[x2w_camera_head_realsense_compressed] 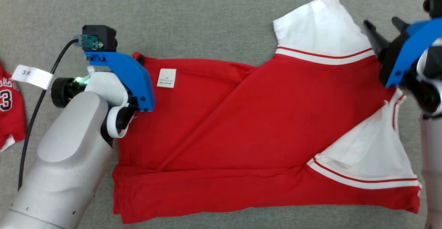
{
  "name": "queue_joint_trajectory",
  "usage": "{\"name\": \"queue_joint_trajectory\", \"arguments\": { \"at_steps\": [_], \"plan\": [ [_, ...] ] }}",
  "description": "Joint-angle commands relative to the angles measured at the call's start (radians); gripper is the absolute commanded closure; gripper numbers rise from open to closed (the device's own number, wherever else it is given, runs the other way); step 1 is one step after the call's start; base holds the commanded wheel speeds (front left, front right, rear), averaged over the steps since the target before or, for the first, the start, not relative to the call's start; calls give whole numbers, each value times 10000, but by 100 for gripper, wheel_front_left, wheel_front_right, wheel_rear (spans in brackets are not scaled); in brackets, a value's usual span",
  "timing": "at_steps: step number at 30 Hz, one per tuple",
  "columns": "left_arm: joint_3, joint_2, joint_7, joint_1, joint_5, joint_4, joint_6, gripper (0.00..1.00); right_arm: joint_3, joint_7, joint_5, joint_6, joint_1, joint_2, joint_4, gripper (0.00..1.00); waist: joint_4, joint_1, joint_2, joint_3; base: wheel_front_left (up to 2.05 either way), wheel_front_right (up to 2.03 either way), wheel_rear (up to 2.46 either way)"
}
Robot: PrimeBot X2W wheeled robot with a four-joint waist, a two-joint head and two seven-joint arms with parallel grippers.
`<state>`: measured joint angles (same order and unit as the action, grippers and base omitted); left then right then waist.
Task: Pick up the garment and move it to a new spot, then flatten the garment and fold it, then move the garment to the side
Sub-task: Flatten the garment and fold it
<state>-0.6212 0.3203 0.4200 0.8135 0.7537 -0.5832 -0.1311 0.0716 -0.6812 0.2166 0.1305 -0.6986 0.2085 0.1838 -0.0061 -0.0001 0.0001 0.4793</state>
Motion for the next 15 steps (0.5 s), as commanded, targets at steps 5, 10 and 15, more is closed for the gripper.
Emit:
{"name": "queue_joint_trajectory", "arguments": {
  "at_steps": [5,10,15],
  "plan": [
    [-410,-357,-28,-286,-70,310,196,100,-172,-331,-145,5,-1975,343,1677,0,677,1,-1,665,0,0,0],
    [-515,-522,-132,-208,-86,641,248,100,-361,-250,-565,3,-3081,500,3009,0,1080,1,-1,1100,0,0,0],
    [-564,-602,-266,-323,-52,655,270,100,-502,-84,-673,3,-3454,462,4000,16,1228,1,-1,1167,0,0,0]
  ]
}}
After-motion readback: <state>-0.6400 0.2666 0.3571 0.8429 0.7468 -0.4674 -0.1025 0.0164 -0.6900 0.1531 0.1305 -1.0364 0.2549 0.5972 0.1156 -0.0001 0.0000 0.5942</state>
